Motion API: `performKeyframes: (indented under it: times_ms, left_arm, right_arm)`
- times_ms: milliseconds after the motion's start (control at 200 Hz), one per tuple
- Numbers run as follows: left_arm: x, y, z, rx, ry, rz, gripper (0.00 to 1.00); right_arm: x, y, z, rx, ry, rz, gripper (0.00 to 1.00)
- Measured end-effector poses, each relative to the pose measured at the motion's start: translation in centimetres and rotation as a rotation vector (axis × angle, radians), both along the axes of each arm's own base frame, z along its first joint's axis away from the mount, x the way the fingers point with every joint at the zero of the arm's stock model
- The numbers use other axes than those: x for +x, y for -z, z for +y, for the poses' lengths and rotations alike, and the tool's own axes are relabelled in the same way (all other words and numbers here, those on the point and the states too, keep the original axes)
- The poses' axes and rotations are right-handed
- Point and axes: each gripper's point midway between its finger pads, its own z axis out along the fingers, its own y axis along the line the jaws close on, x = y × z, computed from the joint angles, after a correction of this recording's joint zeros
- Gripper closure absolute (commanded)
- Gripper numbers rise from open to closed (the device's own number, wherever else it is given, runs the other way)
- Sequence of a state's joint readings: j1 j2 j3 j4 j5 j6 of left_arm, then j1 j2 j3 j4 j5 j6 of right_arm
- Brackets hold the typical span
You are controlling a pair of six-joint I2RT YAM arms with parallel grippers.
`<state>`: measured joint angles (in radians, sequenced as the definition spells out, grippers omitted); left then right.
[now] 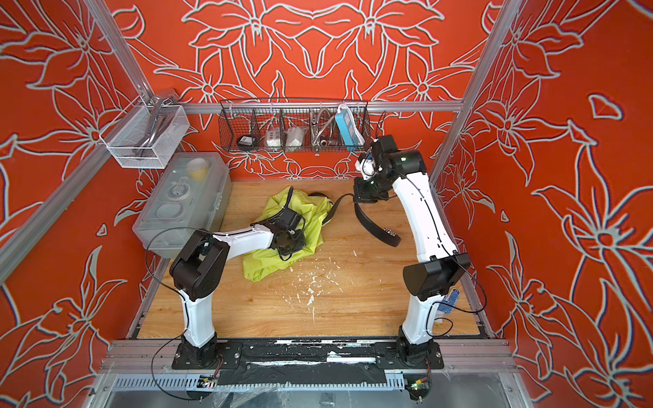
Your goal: Remove the belt from the trousers
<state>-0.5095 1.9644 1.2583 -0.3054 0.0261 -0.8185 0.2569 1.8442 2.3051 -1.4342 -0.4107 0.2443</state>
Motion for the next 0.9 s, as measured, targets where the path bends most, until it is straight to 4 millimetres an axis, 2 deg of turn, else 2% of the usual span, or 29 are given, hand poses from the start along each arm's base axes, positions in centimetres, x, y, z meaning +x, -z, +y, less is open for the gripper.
performKeyframes:
  times_ms: [135, 225, 335, 585, 686, 746, 901]
  left_arm:
    - [0.3, 0.1, 0.7, 0.006, -0.029, -0.004, 1.0]
    - [0.6, 0.1, 1.8, 0.01, -0.057, -0.002, 1.0]
    - [1.1, 0.1, 2.9, 0.014, -0.086, -0.004, 1.0]
    - [1.1, 0.1, 4.4, 0.049, -0.143, 0.0, 1.0]
    - [1.0, 0.1, 5.6, 0.079, -0.196, 0.012, 1.0]
    - [0.9, 0.1, 6.2, 0.1, -0.226, 0.021, 1.0]
    - [0.7, 0.1, 7.2, 0.126, -0.271, 0.04, 1.0]
  right_arm:
    - [0.4, -4.4, -1.7, 0.114, 0.071, -0.069, 1.0]
    - [0.7, -6.5, -3.0, 0.179, 0.119, -0.108, 1.0]
    - [1.0, -7.3, -4.2, 0.226, 0.165, -0.111, 1.0]
    - [1.7, -7.8, -7.1, 0.235, 0.255, -0.126, 1.0]
    - [1.6, -8.9, -8.4, 0.224, 0.3, -0.178, 1.0]
    - [1.4, -10.3, -8.8, 0.23, 0.318, -0.232, 1.0]
    - [0.4, -15.4, -9.0, 0.302, 0.335, -0.399, 1.0]
